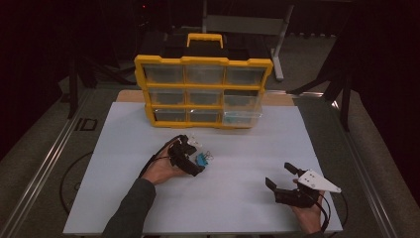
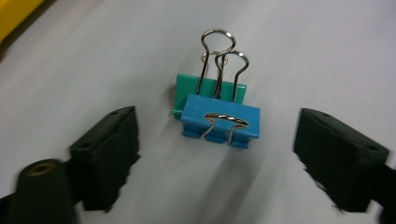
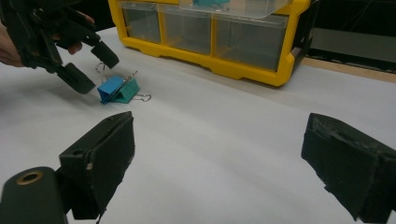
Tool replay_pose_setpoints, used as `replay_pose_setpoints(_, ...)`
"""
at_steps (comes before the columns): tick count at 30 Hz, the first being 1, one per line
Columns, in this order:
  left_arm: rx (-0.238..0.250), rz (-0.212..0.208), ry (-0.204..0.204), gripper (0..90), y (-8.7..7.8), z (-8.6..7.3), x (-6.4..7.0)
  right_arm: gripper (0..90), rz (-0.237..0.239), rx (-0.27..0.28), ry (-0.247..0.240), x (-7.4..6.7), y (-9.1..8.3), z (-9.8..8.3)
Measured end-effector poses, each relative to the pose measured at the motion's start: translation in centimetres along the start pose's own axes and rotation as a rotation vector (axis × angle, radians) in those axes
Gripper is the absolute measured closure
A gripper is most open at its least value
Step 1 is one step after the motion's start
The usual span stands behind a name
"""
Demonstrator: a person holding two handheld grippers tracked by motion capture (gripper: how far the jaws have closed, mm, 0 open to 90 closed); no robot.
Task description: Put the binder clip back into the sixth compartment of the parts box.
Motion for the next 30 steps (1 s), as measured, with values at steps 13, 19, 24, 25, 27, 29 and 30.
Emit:
replay_pose_setpoints(13,-0.018,0.023,0.039,48.5,1.3,0.1,0.0,9.5,-0.002,0.0,0.002,0.1,0.0,0.0)
replay_pose_setpoints(19,-0.017,0.028,0.045,49.4,1.0,0.0,0.0,9.5,-0.003,-0.002,0.001,0.1,0.0,0.0)
replay_pose_setpoints(24,-0.003,0.036,0.038,49.5,0.0,0.1,-0.2,9.5,-0.003,0.001,0.003,0.2,0.0,0.0)
replay_pose_setpoints(25,-0.002,0.039,0.037,49.5,-0.2,0.1,-0.3,9.5,-0.002,0.001,0.002,0.1,0.0,0.0)
replay_pose_setpoints(27,0.007,0.04,0.029,49.5,-0.7,0.1,-0.3,9.5,-0.002,0.001,0.001,0.1,0.0,0.0)
replay_pose_setpoints(29,0.017,0.045,0.024,49.5,-1.1,0.2,-0.5,9.5,-0.002,0.001,0.003,0.1,0.0,0.0)
replay_pose_setpoints(30,0.024,0.045,0.019,49.5,-1.4,0.2,-0.5,9.5,-0.002,0.001,0.003,0.1,0.0,0.0)
Point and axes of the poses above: each handheld gripper's, and its own axes: y roughly forward along the jaws, z roughly out of its top, x roughly to its right, the point moved 10 cm from there along y, roughly forward along the jaws, and after that the axes turned 11 degrees about -x, right-handed, at the moved point
